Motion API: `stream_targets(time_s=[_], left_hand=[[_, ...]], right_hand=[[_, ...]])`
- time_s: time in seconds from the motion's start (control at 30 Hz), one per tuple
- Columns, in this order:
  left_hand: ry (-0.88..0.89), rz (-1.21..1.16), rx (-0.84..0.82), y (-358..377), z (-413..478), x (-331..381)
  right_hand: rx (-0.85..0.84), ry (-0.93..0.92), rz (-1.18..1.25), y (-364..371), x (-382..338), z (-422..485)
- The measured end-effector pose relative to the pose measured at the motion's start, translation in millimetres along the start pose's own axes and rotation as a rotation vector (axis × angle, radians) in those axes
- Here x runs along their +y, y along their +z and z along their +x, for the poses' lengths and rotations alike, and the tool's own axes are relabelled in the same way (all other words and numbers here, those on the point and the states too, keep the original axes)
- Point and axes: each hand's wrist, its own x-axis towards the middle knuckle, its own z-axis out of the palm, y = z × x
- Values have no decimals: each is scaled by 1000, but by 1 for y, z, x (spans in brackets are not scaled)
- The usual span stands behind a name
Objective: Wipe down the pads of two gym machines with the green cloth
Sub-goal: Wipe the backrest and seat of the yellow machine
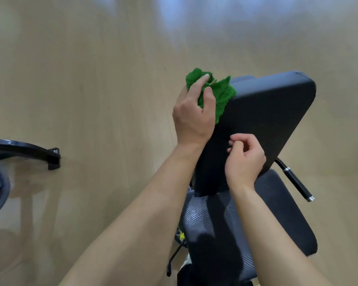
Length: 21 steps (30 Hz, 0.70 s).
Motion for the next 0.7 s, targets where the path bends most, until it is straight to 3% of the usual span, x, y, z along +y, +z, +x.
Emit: stream_targets(time_s=[0.13, 0.27, 0.4, 0.5, 0.57, 0.7], left_hand=[[-211, -107, 112, -1, -15, -15], [-567, -43, -74, -4, -79, -69], [-940, -214, -174, -2, -148, -114], [-1135, -95, -292, -3, -159, -128], [-1147, 38, -338, -5, -155, -133], [-1014, 19, -262, -7, -122, -113]], right_hand=[[-3, 74, -36, 7, 29, -10], [-3, 107, -50, 13, 48, -16], [-2, 114, -80, 23, 67, -21], [1, 161, -108, 27, 87, -28], [-8, 209, -137, 22, 97, -36], [-31, 279, -195, 2, 105, -51]])
